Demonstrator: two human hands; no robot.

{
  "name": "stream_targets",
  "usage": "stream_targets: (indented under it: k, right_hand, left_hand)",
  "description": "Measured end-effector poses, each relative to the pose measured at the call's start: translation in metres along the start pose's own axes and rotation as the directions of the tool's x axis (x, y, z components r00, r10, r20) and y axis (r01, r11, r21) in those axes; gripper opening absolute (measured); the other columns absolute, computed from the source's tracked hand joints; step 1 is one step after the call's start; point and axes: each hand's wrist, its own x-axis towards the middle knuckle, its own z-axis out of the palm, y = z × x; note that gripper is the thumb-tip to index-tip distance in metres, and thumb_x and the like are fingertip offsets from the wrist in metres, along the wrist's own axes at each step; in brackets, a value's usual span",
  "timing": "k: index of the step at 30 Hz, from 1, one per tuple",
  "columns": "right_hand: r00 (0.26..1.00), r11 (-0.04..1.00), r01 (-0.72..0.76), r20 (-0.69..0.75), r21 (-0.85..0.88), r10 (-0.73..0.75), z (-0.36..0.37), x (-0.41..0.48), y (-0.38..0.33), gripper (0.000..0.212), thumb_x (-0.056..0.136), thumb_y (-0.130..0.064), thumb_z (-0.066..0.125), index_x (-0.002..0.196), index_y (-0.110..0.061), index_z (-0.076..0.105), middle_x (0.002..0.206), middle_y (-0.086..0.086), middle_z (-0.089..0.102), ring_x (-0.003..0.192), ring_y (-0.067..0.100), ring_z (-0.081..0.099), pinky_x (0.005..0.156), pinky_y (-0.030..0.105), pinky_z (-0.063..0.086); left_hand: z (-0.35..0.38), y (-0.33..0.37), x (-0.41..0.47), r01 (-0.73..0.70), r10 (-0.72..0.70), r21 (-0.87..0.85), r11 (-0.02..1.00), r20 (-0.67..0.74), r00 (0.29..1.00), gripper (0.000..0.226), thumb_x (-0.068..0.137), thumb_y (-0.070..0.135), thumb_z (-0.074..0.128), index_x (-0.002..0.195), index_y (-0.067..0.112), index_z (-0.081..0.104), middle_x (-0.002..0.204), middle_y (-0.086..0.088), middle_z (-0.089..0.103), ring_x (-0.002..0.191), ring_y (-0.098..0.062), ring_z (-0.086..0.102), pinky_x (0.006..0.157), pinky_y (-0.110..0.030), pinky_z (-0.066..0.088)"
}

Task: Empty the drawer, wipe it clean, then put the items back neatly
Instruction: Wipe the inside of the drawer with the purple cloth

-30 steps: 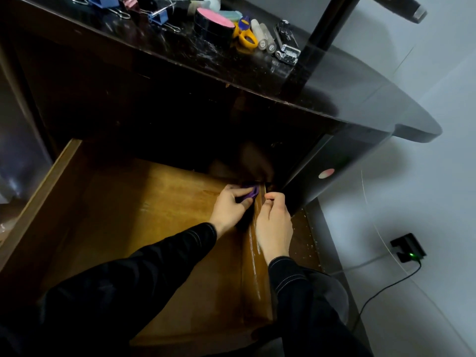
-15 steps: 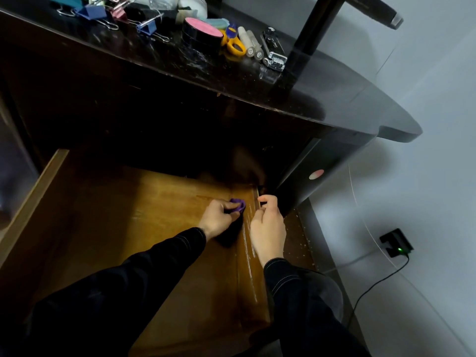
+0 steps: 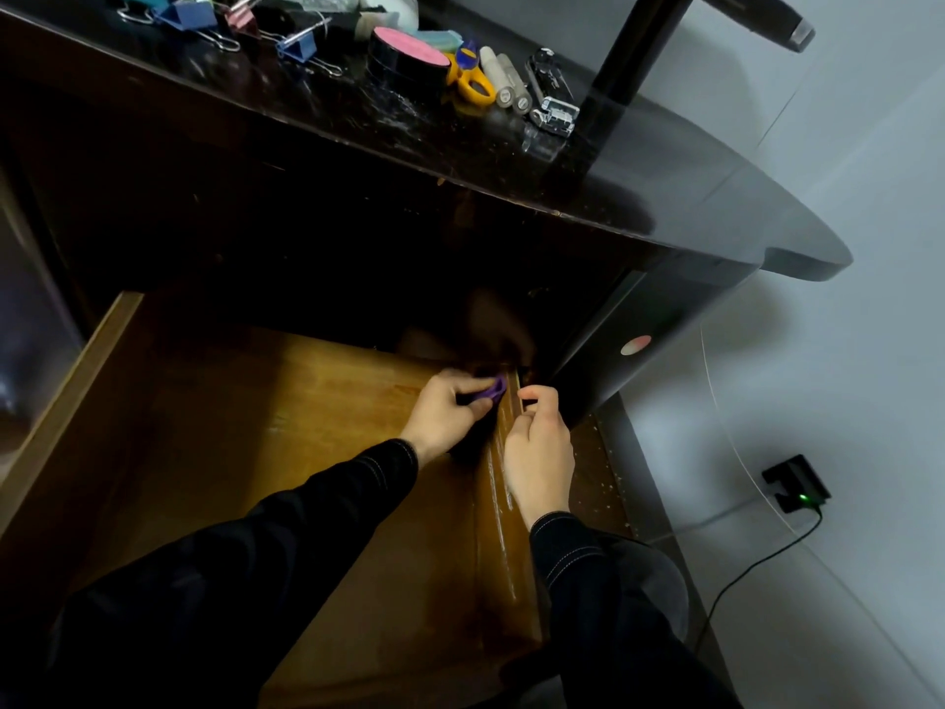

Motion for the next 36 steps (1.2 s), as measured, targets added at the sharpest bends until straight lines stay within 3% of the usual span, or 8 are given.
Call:
stream_targets:
  k: [4, 8, 15, 20, 25, 27, 32, 36]
  right_hand:
    - [1.000, 1.000, 0.007, -0.009, 0.005, -0.007, 0.002, 0.001, 0.002, 0.025, 0.103, -0.017, 0.039, 0.120, -0.035, 0.045, 0.110, -0.005, 0.061, 0.079, 0.004, 0.058, 0.063, 0.026, 0.045]
    - [1.000, 1.000, 0.007, -0.004, -0.008, -0.007, 0.002, 0.001, 0.001, 0.027, 0.103, -0.016, 0.040, 0.122, -0.034, 0.045, 0.102, -0.003, 0.063, 0.073, 0.010, 0.060, 0.061, 0.027, 0.047]
    - [1.000, 1.000, -0.008, -0.028, -0.013, 0.008, 0.002, 0.001, 0.003, 0.025, 0.103, -0.018, 0.039, 0.121, -0.036, 0.043, 0.100, -0.012, 0.057, 0.077, -0.001, 0.054, 0.067, 0.029, 0.046]
    - [0.997, 0.997, -0.079, -0.018, 0.008, 0.079, 0.001, 0.002, 0.004, 0.027, 0.103, -0.016, 0.042, 0.128, -0.028, 0.042, 0.090, -0.002, 0.063, 0.074, 0.014, 0.062, 0.066, 0.038, 0.054]
    - [0.997, 0.997, -0.075, -0.017, 0.015, 0.076, 0.003, 0.002, 0.007, 0.024, 0.104, -0.020, 0.038, 0.124, -0.032, 0.043, 0.086, -0.004, 0.063, 0.069, 0.012, 0.062, 0.060, 0.033, 0.052]
    - [0.997, 0.998, -0.066, -0.024, 0.006, 0.066, 0.003, 0.002, 0.008, 0.024, 0.104, -0.020, 0.038, 0.124, -0.033, 0.042, 0.084, -0.005, 0.062, 0.068, 0.011, 0.061, 0.058, 0.031, 0.049]
    - [0.997, 0.997, -0.079, -0.002, 0.006, 0.079, 0.003, 0.002, 0.006, 0.026, 0.104, -0.018, 0.039, 0.125, -0.033, 0.041, 0.086, -0.001, 0.064, 0.069, 0.014, 0.061, 0.059, 0.033, 0.049]
    - [0.997, 0.997, -0.079, -0.014, 0.001, 0.079, 0.004, 0.002, 0.007, 0.026, 0.104, -0.019, 0.038, 0.126, -0.033, 0.042, 0.084, -0.005, 0.062, 0.066, 0.011, 0.061, 0.055, 0.028, 0.044]
  left_hand:
    - [0.005, -0.003, -0.003, -0.040, 0.041, 0.011, 0.999, -0.040, 0.998, 0.035, 0.095, 0.008, 0.064, 0.129, 0.017, 0.066, 0.133, -0.001, 0.054, 0.126, -0.018, 0.051, 0.115, -0.032, 0.035]
    - [0.005, -0.022, -0.009, 0.141, -0.144, 0.057, 0.988, 0.042, 0.989, 0.036, 0.093, 0.002, 0.064, 0.127, 0.011, 0.067, 0.141, -0.007, 0.053, 0.131, -0.024, 0.048, 0.113, -0.025, 0.031]
    - [0.002, 0.006, -0.003, -0.048, 0.044, -0.105, 0.993, -0.047, 0.998, 0.035, 0.090, 0.002, 0.068, 0.120, 0.020, 0.072, 0.118, 0.004, 0.066, 0.110, -0.012, 0.063, 0.103, -0.031, 0.050]
    - [0.005, -0.020, -0.013, 0.141, -0.141, 0.003, 0.990, -0.002, 0.990, 0.037, 0.087, -0.005, 0.067, 0.120, 0.012, 0.071, 0.130, -0.007, 0.060, 0.123, -0.024, 0.055, 0.113, -0.037, 0.040]
    - [0.001, 0.006, -0.003, -0.010, 0.000, -0.180, 0.984, -0.053, 0.999, 0.036, 0.085, -0.003, 0.072, 0.104, 0.027, 0.076, 0.108, 0.007, 0.068, 0.106, -0.016, 0.065, 0.095, -0.025, 0.052]
    - [0.005, 0.007, -0.005, -0.039, 0.025, -0.172, 0.984, -0.082, 0.996, 0.036, 0.085, -0.002, 0.072, 0.105, 0.028, 0.076, 0.111, 0.007, 0.067, 0.106, -0.015, 0.064, 0.097, -0.025, 0.052]
    - [0.000, -0.012, -0.014, 0.172, -0.170, -0.047, 0.984, 0.050, 0.984, 0.036, 0.086, -0.008, 0.066, 0.117, 0.009, 0.072, 0.128, -0.008, 0.064, 0.121, -0.023, 0.057, 0.110, -0.034, 0.043]
    - [-0.003, 0.010, -0.008, 0.007, -0.010, -0.128, 0.992, -0.021, 1.000, 0.034, 0.086, -0.005, 0.069, 0.113, 0.015, 0.074, 0.108, 0.011, 0.065, 0.102, -0.007, 0.061, 0.090, -0.012, 0.048]
